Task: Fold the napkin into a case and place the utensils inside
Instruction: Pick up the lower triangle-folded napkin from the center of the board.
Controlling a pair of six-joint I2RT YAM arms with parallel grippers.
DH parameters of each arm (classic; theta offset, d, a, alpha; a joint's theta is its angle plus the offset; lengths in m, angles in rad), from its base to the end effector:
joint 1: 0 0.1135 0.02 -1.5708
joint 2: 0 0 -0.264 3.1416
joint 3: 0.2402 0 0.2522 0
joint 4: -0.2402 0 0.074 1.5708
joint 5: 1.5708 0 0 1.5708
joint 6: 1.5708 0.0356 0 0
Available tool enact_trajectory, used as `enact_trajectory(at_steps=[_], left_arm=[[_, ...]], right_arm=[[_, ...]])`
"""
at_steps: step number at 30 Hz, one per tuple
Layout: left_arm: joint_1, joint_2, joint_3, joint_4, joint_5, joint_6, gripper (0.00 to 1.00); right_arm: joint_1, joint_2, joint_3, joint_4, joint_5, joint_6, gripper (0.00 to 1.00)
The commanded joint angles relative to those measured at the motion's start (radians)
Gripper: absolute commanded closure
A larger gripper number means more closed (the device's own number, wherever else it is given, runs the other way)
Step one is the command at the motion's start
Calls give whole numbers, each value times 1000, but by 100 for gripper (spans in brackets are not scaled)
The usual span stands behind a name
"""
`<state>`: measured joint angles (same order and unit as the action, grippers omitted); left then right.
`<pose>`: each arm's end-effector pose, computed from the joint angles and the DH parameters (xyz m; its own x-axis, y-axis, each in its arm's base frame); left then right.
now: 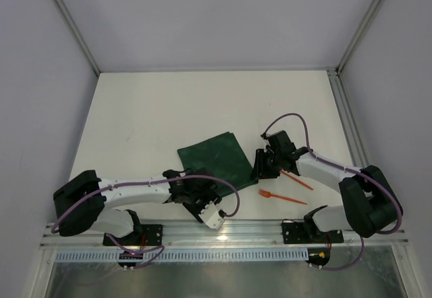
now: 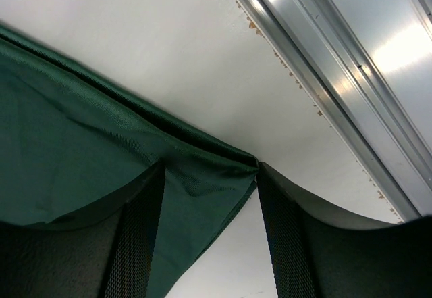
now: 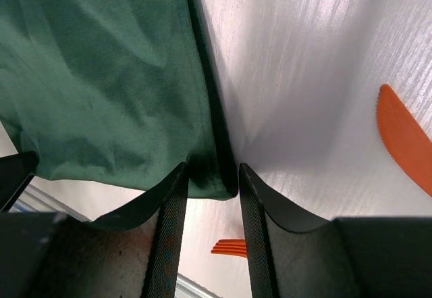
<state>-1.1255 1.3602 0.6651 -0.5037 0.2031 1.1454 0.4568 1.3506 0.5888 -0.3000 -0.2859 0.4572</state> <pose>0.0930 -0.2115 0.1594 0.6683 0.6710 -0.3212 0.7433 -0.6190 0.2535 0.2053 0.1121 0.1510 -0.9445 0.0077 -0.3285 -0.1444 0.8882 0.4361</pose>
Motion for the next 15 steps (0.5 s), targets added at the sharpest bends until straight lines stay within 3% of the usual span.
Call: enact_trajectory(at_steps=[1, 7, 10, 15], left_arm=[[-5, 33, -58, 39, -7, 34, 41], [-3, 19, -78, 11, -36, 33, 43], [-5, 17, -91, 57, -37, 21, 53], [-3, 11, -70, 68, -67, -18, 80]], right_arm=[[-3, 10, -18, 48, -27, -6, 60], [-3, -22, -73, 53, -25, 6, 59], [-4, -12, -83, 78, -39, 11, 63], [-3, -1, -76, 71, -21, 8, 65]])
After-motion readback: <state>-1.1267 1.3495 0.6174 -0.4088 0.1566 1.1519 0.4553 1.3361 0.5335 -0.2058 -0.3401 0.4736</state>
